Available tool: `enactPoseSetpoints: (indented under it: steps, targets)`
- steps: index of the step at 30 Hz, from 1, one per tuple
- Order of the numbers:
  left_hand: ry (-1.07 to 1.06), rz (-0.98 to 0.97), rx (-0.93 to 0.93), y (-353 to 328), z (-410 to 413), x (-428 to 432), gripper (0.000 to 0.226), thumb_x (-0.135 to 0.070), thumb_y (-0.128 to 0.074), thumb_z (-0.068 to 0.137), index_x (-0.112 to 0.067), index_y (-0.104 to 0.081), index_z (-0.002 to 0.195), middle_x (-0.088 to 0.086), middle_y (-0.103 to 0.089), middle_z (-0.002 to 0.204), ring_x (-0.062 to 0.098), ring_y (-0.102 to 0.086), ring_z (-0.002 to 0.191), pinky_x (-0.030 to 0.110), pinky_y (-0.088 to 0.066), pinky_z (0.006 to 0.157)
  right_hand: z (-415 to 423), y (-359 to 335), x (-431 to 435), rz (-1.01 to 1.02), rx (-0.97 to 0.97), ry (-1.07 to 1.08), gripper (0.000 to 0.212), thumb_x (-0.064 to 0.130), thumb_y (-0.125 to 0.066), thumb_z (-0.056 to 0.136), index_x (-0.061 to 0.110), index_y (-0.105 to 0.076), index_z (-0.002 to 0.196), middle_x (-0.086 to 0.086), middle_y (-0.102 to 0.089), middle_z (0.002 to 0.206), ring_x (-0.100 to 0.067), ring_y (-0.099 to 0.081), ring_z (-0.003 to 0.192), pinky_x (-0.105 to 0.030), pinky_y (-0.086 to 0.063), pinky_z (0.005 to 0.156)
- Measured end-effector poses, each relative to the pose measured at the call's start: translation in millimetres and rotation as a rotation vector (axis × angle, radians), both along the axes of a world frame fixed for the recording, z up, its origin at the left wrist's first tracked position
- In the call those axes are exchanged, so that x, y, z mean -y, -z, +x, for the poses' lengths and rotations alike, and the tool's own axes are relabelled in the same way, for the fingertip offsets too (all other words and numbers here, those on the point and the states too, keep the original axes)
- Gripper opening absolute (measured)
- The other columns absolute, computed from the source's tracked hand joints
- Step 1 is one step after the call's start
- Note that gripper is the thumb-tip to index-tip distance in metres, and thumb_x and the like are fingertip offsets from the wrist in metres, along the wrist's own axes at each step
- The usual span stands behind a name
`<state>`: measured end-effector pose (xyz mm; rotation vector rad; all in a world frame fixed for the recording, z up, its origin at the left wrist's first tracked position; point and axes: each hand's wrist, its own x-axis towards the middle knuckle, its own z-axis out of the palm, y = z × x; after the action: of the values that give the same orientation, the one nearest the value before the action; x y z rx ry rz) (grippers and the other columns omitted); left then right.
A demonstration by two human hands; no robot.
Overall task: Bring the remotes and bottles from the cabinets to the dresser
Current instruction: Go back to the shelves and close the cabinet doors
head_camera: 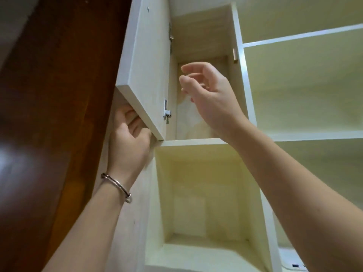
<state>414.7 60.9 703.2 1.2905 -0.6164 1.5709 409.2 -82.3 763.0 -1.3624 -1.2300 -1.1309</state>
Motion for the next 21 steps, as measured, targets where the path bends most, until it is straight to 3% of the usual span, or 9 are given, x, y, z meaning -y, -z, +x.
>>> enactPoseSetpoints:
  steps: [4, 7, 10, 13, 16, 19, 21]
  targets:
    - [0.033, 0.095, 0.026, 2, 6, 7, 0.047, 0.011, -0.039, 0.08, -0.031, -0.052, 0.099, -0.017, -0.062, 0.105, -0.014, -0.06, 0.097, 0.002, -0.045, 0.082, -14, -14, -4, 0.014, 0.019, -0.013, 0.031, 0.037, -0.052, 0.09, 0.023, -0.051, 0.118, 0.011, -0.057, 0.095, -0.011, -0.063, 0.09, -0.023, -0.049, 0.078]
    - [-0.101, 0.232, -0.035, -2, 14, 19, 0.049, -0.005, -0.044, 0.077, -0.029, -0.057, 0.117, -0.022, -0.057, 0.118, -0.01, -0.052, 0.111, -0.004, -0.037, 0.089, -8, -17, 3, 0.107, 0.016, 0.044, 0.042, 0.041, -0.054, 0.088, 0.019, -0.046, 0.123, 0.012, -0.052, 0.093, 0.003, -0.056, 0.076, -0.017, -0.045, 0.074]
    - [-0.274, 0.32, 0.022, -7, 24, 36, 0.054, -0.01, -0.043, 0.07, -0.019, -0.059, 0.121, -0.027, -0.048, 0.109, -0.019, -0.038, 0.105, -0.014, -0.024, 0.085, 7, -17, 24, 0.23, 0.007, 0.104, 0.038, 0.032, -0.057, 0.088, 0.013, -0.048, 0.12, 0.012, -0.052, 0.091, -0.003, -0.053, 0.081, -0.022, -0.046, 0.078]
    - [-0.253, 0.32, 0.067, -11, 37, 43, 0.048, -0.007, -0.045, 0.071, -0.017, -0.063, 0.113, -0.023, -0.052, 0.104, -0.024, -0.043, 0.097, -0.012, -0.025, 0.085, 18, -18, 39, 0.222, 0.021, 0.19, 0.027, 0.026, -0.059, 0.087, 0.015, -0.05, 0.11, 0.01, -0.053, 0.085, -0.011, -0.053, 0.081, -0.037, -0.049, 0.083]
    - [-0.204, 0.301, 0.104, -19, 45, 42, 0.035, -0.015, -0.048, 0.077, -0.019, -0.065, 0.108, -0.025, -0.052, 0.094, -0.029, -0.046, 0.09, -0.01, -0.028, 0.082, 22, -20, 45, 0.191, 0.055, 0.273, 0.024, 0.024, -0.057, 0.089, 0.013, -0.05, 0.109, 0.003, -0.053, 0.088, -0.015, -0.053, 0.085, -0.039, -0.048, 0.086]
    - [-0.25, 0.296, 0.056, -34, 49, 41, 0.037, -0.037, -0.043, 0.082, -0.02, -0.064, 0.108, -0.016, -0.054, 0.098, -0.01, -0.05, 0.101, -0.003, -0.029, 0.086, 30, -19, 53, 0.206, 0.06, 0.336, 0.031, 0.024, -0.055, 0.091, 0.008, -0.051, 0.117, 0.003, -0.054, 0.092, -0.015, -0.055, 0.09, -0.034, -0.047, 0.09]
    - [-0.33, 0.36, -0.052, -41, 60, 42, 0.048, -0.046, -0.042, 0.082, -0.02, -0.055, 0.12, -0.008, -0.049, 0.115, 0.007, -0.041, 0.121, 0.012, -0.026, 0.099, 45, -16, 65, 0.226, 0.042, 0.395, 0.035, 0.026, -0.055, 0.091, 0.009, -0.052, 0.121, 0.012, -0.052, 0.086, -0.011, -0.054, 0.092, -0.034, -0.048, 0.092]
